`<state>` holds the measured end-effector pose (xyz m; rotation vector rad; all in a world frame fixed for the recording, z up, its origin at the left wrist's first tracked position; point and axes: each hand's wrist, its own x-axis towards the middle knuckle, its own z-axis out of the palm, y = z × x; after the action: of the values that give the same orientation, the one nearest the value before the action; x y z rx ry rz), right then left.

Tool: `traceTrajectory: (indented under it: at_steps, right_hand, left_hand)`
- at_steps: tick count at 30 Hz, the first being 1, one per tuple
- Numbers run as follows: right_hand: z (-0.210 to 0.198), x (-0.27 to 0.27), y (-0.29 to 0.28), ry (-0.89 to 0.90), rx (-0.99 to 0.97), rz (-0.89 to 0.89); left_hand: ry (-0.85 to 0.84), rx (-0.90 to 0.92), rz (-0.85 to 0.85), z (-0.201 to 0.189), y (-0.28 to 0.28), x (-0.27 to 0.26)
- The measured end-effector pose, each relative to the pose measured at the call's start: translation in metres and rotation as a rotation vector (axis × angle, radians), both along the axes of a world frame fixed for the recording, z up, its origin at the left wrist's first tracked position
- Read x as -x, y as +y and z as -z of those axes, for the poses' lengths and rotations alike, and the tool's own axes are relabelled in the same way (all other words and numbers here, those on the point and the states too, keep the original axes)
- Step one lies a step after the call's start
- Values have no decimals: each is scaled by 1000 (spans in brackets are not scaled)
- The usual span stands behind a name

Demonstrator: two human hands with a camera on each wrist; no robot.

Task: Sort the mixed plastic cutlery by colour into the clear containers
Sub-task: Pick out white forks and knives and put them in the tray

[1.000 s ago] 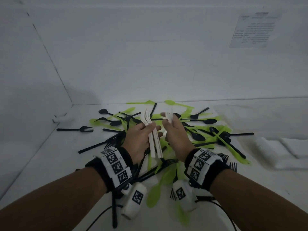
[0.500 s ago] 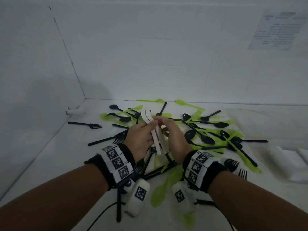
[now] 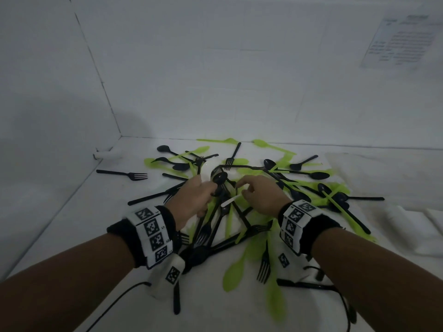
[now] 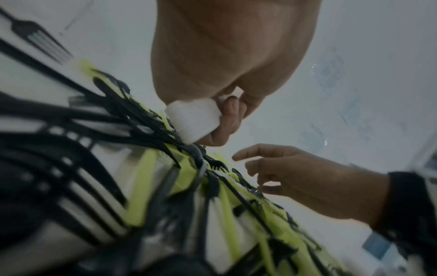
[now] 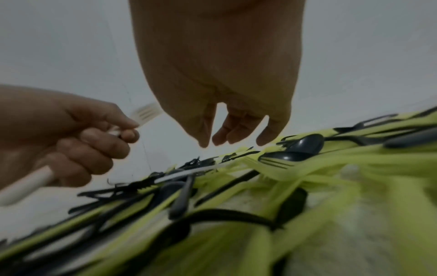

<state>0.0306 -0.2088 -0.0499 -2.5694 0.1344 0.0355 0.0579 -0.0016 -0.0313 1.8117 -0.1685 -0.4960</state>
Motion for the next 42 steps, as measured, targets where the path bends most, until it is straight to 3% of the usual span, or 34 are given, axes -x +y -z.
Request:
traceTrajectory:
  at_steps: [4, 10, 14, 19, 24, 30, 38, 42]
  right_hand:
    - [8, 0, 0, 68, 249, -48]
    - [3, 0, 4, -38, 383, -61]
    - [-2, 2, 5, -9, 502, -147]
    - [-1, 7, 0, 65, 438, -248]
    - [4, 8, 5, -101, 438, -191]
    - [-14, 11, 6, -426, 236, 8]
    - [-34, 62, -28, -429, -207, 370]
    - [-36, 103, -70, -346, -186, 503]
  left_hand:
    - [-32, -78, 105, 4, 9, 1]
    - [-31, -102, 164, 12, 15, 2]
    - [-50, -120, 213, 12, 13, 0]
    - [-54, -103, 254, 10, 12, 2]
    - [-47, -76, 266, 8, 16, 5]
    - [-86, -40, 260, 4, 15, 8]
    - [-93, 38, 367, -8, -33, 22]
    - [-118, 53, 465, -11, -77, 40]
